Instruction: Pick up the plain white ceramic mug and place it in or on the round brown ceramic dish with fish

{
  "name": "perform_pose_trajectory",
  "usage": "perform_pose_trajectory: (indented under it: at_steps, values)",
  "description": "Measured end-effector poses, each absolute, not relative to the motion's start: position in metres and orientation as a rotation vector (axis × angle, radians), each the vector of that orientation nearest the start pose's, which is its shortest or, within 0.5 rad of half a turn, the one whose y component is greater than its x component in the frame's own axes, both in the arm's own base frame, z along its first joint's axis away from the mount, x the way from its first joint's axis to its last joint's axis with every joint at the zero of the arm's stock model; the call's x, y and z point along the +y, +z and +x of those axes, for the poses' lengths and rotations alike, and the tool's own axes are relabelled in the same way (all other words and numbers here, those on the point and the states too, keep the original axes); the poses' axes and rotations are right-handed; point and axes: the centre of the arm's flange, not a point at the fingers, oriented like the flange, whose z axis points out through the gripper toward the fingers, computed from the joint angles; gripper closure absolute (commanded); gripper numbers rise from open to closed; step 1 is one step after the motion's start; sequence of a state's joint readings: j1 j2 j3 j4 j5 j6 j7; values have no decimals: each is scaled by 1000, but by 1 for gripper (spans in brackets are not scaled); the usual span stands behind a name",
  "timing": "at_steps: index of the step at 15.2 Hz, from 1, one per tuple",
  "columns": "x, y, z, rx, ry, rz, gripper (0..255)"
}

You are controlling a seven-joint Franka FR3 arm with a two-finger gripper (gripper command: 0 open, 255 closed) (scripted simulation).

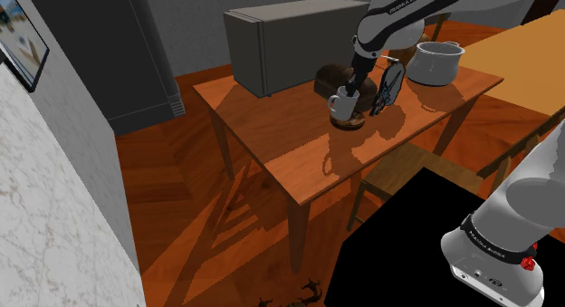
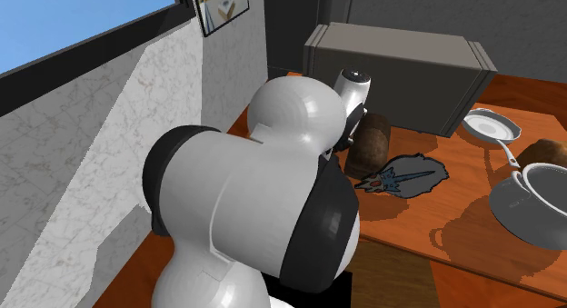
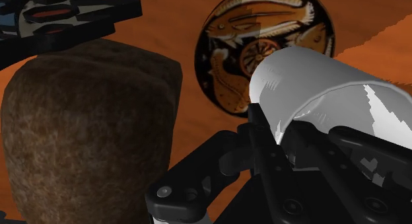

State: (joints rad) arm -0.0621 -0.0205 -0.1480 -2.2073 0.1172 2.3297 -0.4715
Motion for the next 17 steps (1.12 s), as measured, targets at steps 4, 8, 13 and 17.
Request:
perform_pose_trajectory:
  at_steps: [4,8,13,17]
  values:
    - [-111,399,528,-288,-257,-3077,255]
    - [-111,398,528,-288,-257,-3077,0]
    - [-111,398,528,-287,-257,-3077,0]
    - [-116,438,523,-288,-260,-3077,0]
